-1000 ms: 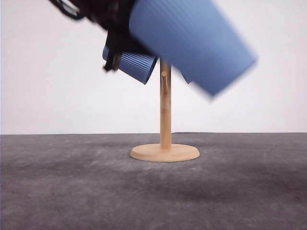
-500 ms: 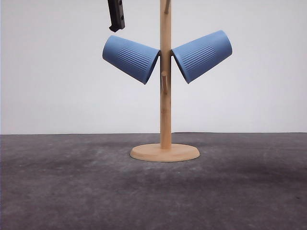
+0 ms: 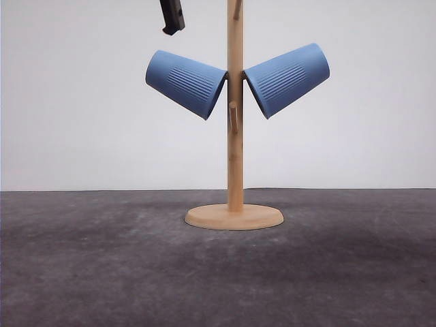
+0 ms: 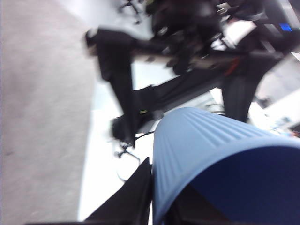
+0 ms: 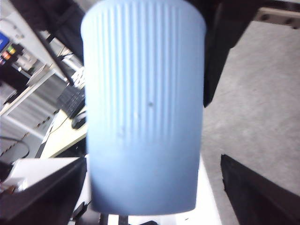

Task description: Place three cups

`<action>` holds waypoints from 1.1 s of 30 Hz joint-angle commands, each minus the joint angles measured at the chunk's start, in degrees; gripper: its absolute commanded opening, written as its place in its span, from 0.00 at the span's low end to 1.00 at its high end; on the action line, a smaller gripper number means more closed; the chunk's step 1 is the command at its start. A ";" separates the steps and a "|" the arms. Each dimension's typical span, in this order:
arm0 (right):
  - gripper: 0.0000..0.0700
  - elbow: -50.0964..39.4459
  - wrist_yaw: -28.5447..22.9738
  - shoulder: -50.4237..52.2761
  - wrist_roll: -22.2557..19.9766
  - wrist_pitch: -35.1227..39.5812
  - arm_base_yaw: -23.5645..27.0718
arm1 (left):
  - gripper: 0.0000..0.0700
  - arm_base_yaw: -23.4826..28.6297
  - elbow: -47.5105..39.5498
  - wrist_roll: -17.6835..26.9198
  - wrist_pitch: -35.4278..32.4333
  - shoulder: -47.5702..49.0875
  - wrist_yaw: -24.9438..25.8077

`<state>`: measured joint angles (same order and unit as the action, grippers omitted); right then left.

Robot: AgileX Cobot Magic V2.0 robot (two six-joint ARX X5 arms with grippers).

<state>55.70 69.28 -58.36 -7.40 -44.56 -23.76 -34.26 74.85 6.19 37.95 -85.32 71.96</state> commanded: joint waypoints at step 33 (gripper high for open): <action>0.46 0.52 -0.55 -0.78 -2.66 0.57 -3.69 | 0.40 2.96 1.40 1.65 5.46 -0.36 3.46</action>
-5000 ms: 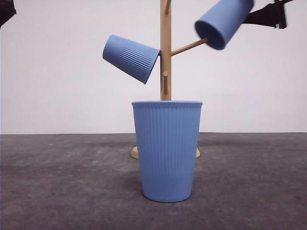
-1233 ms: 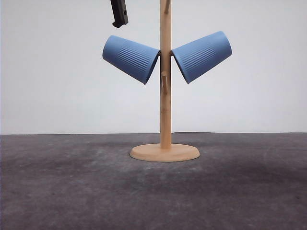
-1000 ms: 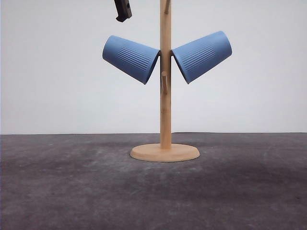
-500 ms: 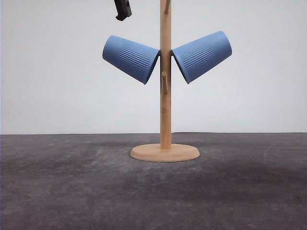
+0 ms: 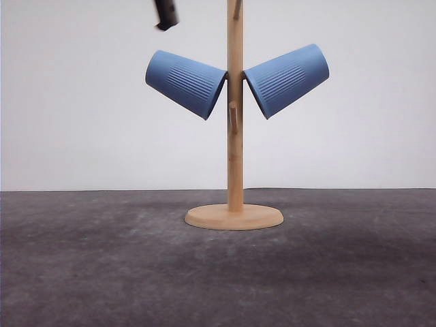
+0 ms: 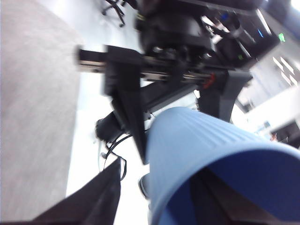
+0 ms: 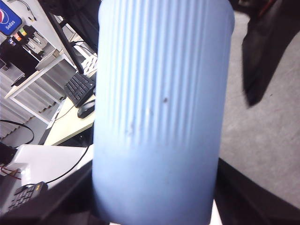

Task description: Place three cups

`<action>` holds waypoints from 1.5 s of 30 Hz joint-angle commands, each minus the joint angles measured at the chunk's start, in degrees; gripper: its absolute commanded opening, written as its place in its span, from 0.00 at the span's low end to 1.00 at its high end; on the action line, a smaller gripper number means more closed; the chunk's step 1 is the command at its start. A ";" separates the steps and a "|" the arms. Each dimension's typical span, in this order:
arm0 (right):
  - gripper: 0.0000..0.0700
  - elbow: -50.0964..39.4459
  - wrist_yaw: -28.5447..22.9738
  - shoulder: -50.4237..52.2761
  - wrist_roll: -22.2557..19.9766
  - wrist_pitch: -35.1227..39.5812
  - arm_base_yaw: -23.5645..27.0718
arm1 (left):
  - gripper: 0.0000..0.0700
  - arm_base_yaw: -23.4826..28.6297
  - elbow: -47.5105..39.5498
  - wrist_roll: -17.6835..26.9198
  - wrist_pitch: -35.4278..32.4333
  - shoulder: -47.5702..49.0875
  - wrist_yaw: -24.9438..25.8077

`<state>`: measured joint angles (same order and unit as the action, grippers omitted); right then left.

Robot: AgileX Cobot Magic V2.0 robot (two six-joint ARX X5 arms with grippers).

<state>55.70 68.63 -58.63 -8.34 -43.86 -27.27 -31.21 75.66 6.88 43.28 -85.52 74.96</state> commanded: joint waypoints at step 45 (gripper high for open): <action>0.46 16.27 -48.10 -22.71 25.36 2.31 -2.60 | 0.40 14.00 4.55 -6.71 18.84 6.49 -74.16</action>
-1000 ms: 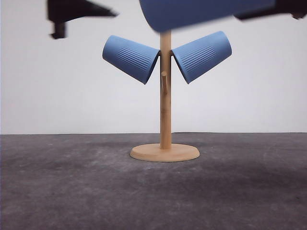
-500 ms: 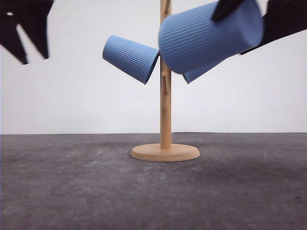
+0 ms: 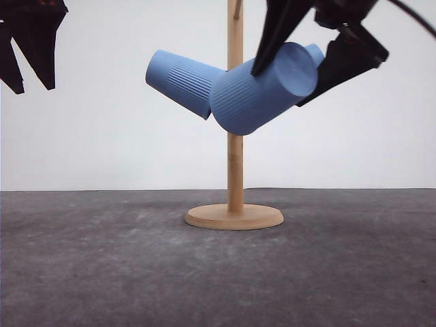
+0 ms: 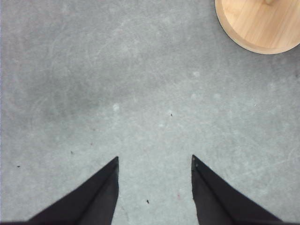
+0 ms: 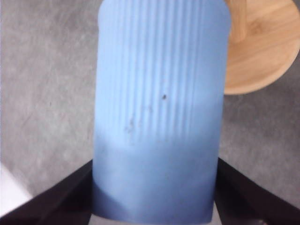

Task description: Place three cups

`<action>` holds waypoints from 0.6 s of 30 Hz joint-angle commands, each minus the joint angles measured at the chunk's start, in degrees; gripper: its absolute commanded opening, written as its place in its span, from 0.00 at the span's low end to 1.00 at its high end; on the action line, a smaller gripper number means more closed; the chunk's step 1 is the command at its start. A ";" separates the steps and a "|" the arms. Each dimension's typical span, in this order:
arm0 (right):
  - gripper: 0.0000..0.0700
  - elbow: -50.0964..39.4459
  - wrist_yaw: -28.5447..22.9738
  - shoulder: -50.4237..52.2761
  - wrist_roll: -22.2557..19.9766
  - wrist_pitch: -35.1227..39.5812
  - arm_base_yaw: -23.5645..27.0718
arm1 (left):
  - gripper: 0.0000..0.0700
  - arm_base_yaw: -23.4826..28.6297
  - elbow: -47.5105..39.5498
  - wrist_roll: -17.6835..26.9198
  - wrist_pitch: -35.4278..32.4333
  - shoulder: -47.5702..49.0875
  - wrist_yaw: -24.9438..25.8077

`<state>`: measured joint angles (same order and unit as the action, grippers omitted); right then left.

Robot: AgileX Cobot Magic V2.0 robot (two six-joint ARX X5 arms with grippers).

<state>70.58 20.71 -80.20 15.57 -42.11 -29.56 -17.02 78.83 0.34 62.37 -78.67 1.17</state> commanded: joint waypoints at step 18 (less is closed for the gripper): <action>0.72 7.66 -2.66 -11.20 4.39 2.91 -0.15 | 0.40 -0.20 1.38 0.52 0.35 -0.35 -0.37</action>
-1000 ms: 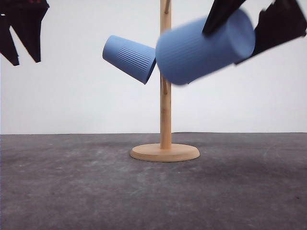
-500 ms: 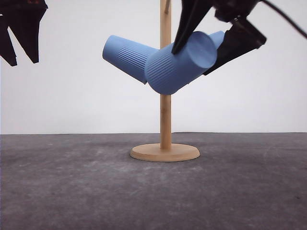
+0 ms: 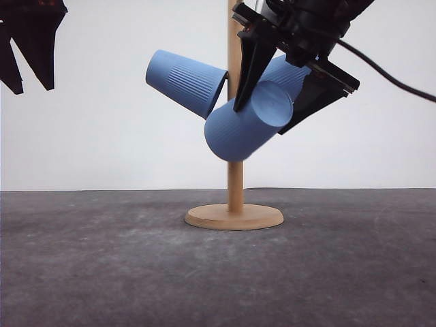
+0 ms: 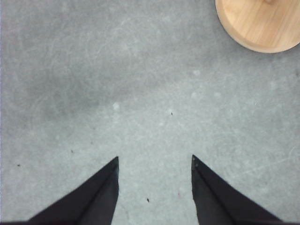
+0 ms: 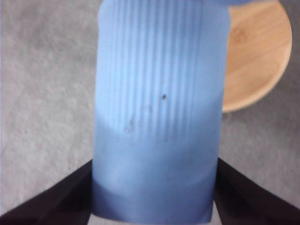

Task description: Place three cups

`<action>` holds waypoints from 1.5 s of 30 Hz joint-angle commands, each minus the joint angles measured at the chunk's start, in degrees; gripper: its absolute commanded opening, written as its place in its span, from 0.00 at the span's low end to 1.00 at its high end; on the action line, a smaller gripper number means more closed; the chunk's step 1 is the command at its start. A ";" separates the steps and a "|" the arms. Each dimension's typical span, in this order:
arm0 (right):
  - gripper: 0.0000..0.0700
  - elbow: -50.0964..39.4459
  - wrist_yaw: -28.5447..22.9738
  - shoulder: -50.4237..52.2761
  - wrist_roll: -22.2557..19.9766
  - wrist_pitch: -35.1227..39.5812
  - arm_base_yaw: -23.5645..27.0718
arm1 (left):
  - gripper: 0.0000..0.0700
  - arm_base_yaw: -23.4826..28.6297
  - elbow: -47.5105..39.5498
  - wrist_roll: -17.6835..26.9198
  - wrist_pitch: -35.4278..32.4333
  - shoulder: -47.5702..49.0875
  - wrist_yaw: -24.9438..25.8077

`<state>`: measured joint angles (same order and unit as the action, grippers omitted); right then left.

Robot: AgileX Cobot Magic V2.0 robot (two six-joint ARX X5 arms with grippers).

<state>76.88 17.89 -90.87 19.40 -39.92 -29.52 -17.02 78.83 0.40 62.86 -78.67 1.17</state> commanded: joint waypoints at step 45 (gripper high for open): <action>0.79 -17.88 -16.08 47.16 -20.12 -15.78 17.01 | 0.40 5.81 -1.49 -3.13 8.27 15.39 -2.92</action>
<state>58.48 1.55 -43.79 0.32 -56.53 -12.51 -11.14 77.07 -1.74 71.18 -62.99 -1.56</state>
